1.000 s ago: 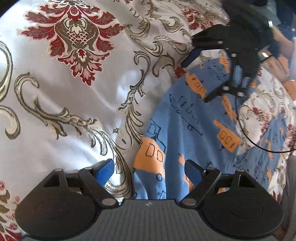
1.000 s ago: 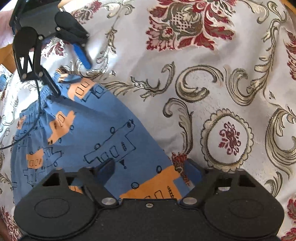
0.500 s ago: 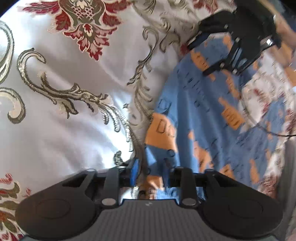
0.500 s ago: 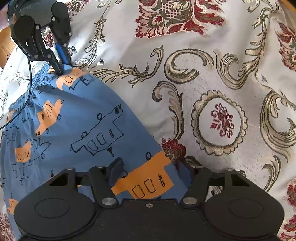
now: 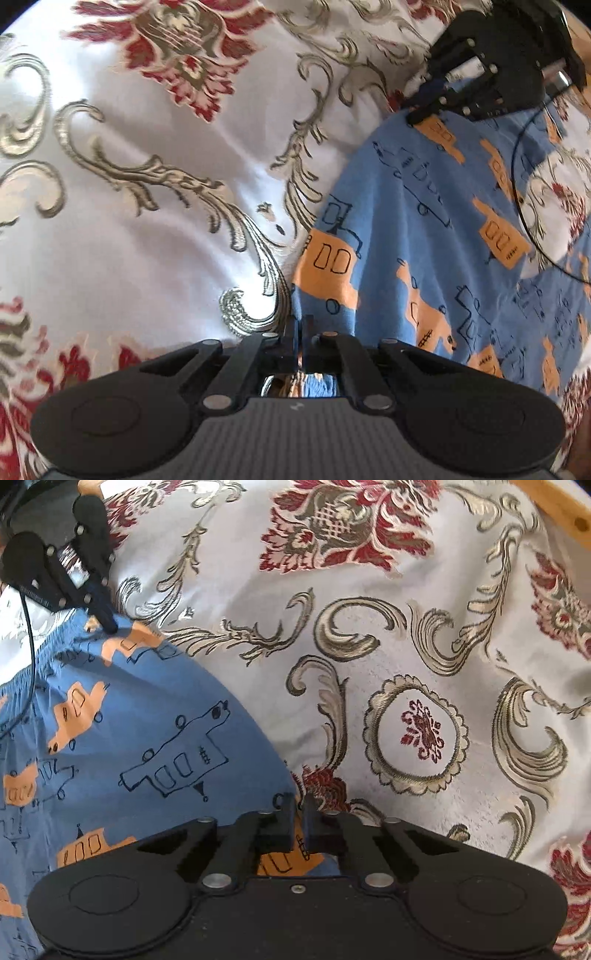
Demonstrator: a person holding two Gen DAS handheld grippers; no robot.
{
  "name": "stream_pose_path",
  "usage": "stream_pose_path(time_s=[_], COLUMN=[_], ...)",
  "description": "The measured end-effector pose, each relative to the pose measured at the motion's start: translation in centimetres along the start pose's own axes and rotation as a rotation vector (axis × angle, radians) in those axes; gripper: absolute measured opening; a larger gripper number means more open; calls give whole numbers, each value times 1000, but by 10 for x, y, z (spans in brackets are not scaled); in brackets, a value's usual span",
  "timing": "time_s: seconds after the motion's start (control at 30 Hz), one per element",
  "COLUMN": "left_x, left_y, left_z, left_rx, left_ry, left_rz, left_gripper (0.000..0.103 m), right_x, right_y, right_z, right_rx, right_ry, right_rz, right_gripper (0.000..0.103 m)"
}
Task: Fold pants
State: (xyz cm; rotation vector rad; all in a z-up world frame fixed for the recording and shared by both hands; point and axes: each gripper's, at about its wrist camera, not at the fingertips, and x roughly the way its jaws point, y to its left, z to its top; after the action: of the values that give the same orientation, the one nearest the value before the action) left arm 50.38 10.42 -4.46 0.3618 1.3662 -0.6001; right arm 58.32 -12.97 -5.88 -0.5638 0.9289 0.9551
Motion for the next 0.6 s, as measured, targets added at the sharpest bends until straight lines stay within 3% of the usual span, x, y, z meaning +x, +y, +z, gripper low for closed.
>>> stream_pose_path(time_s=[0.33, 0.6], left_x=[-35, -52], left_y=[-17, -52], left_z=[-17, -57], left_rx=[-3, 12], left_ry=[-148, -300], left_rz=[176, 305], left_gripper=[1, 1], right_x=[-50, -92], right_y=[55, 124], right_z=[-34, -64], right_rx=[2, 20], right_ry=[-140, -225], right_rz=[-214, -337], right_gripper=[0, 0])
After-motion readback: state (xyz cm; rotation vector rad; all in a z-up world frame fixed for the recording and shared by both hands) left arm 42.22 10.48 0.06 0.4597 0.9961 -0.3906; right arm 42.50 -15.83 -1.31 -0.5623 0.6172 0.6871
